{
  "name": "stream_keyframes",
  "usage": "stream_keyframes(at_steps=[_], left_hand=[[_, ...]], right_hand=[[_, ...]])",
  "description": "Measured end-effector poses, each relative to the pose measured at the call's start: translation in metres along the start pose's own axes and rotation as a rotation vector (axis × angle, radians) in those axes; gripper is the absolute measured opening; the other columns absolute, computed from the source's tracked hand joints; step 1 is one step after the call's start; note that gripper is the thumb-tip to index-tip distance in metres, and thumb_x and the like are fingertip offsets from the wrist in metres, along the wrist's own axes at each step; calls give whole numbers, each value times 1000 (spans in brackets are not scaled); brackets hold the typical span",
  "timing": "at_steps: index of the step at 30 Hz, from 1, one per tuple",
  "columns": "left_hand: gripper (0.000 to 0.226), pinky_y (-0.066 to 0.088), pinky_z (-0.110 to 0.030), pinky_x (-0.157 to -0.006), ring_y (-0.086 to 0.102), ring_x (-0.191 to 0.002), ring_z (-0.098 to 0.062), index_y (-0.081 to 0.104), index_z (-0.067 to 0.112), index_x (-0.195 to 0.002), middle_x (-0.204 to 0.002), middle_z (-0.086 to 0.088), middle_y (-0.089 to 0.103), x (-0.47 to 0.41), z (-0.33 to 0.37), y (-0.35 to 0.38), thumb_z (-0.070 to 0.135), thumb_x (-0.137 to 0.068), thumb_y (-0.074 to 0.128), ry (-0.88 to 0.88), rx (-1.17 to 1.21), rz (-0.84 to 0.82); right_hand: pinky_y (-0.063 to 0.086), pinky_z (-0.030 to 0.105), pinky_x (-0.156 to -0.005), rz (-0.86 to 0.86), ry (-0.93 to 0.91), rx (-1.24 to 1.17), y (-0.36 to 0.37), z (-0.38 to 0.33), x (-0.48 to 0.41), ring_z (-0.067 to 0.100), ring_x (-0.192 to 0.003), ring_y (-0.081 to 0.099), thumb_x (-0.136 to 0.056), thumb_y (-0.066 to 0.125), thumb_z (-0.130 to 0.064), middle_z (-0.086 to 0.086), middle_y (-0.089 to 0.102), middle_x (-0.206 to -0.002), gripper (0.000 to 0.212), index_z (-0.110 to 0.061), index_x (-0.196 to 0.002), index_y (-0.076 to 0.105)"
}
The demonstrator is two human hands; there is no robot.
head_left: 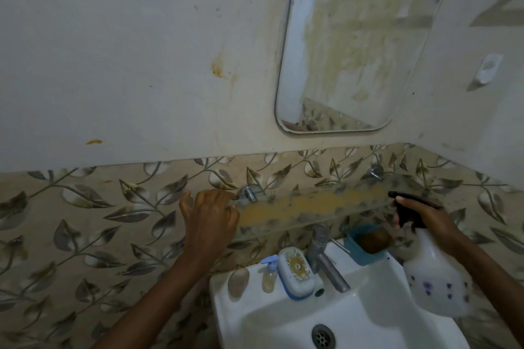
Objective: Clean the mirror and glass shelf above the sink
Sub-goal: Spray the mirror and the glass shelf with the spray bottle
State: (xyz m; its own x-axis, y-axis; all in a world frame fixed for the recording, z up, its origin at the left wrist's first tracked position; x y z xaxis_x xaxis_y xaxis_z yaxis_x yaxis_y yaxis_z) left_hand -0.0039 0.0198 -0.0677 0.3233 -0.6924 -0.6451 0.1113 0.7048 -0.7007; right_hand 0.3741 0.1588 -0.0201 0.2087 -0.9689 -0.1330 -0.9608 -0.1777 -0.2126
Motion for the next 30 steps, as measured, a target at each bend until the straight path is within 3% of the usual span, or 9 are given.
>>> stream_keyframes(at_steps=[2, 6, 9, 13, 17, 19, 24, 28, 30], left_hand=[[38, 19, -45, -99, 61, -93, -26, 69, 18, -89, -92, 1, 70, 0, 0, 0, 32, -76, 36, -3, 7, 1], [37, 24, -52, -100, 58, -98, -26, 69, 19, -91, -94, 1, 69, 1, 0, 0, 31, -75, 38, -6, 30, -7], [39, 22, -52, -101, 57, -100, -26, 68, 20, -92, -96, 1, 68, 2, -1, 0, 33, -76, 36, -4, 21, -17], [42, 19, -48, -101, 57, -101, -28, 68, 18, -92, -95, 0, 68, 2, -1, -1, 35, -76, 33, 3, 19, -2], [41, 20, -43, -98, 58, -100, -28, 68, 17, -93, -94, -2, 68, 1, 2, -4, 34, -76, 34, 20, 13, 22], [41, 22, -42, -95, 59, -98, -28, 68, 16, -93, -93, -3, 68, 2, 3, -4, 33, -76, 35, 32, -4, 15], [40, 23, -43, -95, 58, -99, -28, 67, 17, -95, -95, -2, 68, 1, 3, -3, 33, -77, 35, 36, -31, -14], [40, 26, -43, -92, 59, -98, -29, 67, 15, -96, -95, -4, 68, 1, 5, -6, 32, -77, 36, 40, -15, 2], [38, 26, -41, -90, 58, -96, -27, 66, 14, -96, -93, -5, 68, 1, 6, -8, 30, -77, 36, 49, -6, 20]], right_hand=[[52, 26, -47, 97, -13, -21, -11, 2, -4, 25, -51, 62, -65, 74, -50, 23, 62, -65, 61, -4, -105, 66], [52, 21, -42, 340, 7, -30, -35, 19, -17, 14, -41, 60, -91, 56, -13, 12, 65, -54, 25, 4, -108, 62], [54, 20, -48, 426, 54, -90, -43, 37, -20, 13, -45, 63, -90, 56, -10, 3, 68, -52, 22, 1, -107, 63], [55, 20, -58, 388, 53, -98, -31, 59, -3, 19, -65, 64, -89, 55, -8, 3, 70, -61, 13, -4, -87, 67], [51, 17, -55, 446, 74, -78, -6, 101, 12, 22, -75, 59, -85, 63, -8, 14, 66, -83, 23, -11, -108, 67], [52, 12, -53, 448, 128, -106, 8, 120, 8, 27, -81, 59, -82, 65, -1, 20, 66, -95, 26, -6, -107, 65], [54, 21, -59, 433, 238, -261, 38, 137, -19, 29, -92, 59, -82, 64, 4, 20, 62, -110, 34, 9, -116, 59], [49, 37, -92, 347, 239, -350, 68, 132, -39, 26, -104, 56, -86, 61, 3, 13, 59, -116, 37, 7, -122, 56], [44, 37, -92, 338, 265, -391, 79, 134, -49, 30, -113, 54, -85, 62, 2, 14, 59, -115, 38, 7, -122, 56]])
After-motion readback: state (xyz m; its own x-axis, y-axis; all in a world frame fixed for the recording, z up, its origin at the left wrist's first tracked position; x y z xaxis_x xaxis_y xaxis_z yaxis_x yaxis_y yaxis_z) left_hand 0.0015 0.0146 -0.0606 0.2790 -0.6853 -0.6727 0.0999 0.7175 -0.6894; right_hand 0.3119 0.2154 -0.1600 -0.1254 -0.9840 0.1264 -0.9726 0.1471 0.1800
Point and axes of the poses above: each hand's wrist, its own x-axis away from the middle knuckle, its own y-axis out of the palm, z = x × y, the point moved 3 cm from there along -x, towards the middle knuckle
